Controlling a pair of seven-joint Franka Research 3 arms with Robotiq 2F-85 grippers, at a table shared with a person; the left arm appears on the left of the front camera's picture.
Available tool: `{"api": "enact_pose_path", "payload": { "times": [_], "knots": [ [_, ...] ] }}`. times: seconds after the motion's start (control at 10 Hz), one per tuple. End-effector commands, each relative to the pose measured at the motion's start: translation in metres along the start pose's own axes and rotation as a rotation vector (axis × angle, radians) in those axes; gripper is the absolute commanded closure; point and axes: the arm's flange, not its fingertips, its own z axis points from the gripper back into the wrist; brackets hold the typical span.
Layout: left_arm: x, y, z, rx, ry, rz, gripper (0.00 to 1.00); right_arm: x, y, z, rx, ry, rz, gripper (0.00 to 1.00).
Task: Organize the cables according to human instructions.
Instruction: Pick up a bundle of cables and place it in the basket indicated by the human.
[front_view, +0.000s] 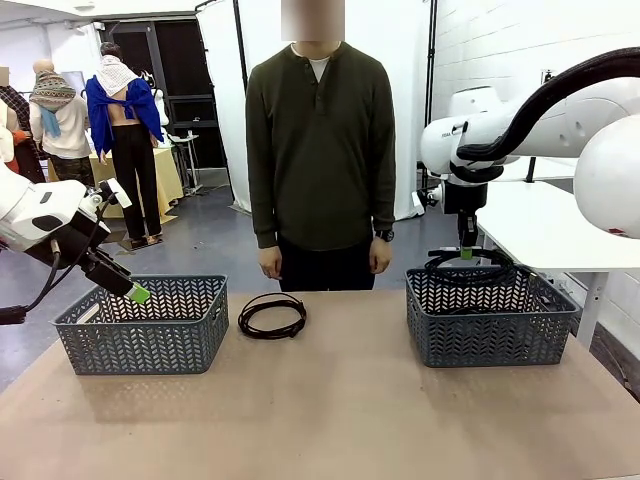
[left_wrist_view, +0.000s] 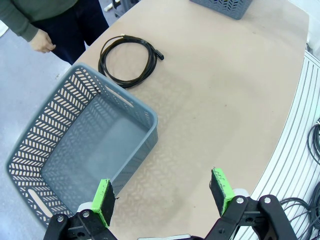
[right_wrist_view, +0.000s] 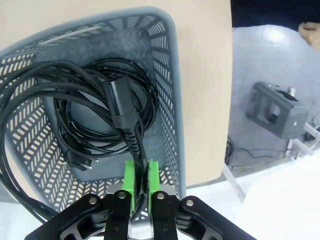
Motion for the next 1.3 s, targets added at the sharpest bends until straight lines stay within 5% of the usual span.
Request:
{"api": "enact_pose_path", "payload": {
  "times": [0.0,1.2],
  "knots": [
    [-0.001,0.002,-0.001,-0.006,-0.012,0.009,0.0,-0.002,0.003,0.002,-0.004,0.004,0.003,1.0],
    [-0.001,0.002,-0.001,-0.006,-0.012,0.009,0.0,0.005,0.001,-0.025,0.009,-0.016,0.272,1.0]
  ]
}}
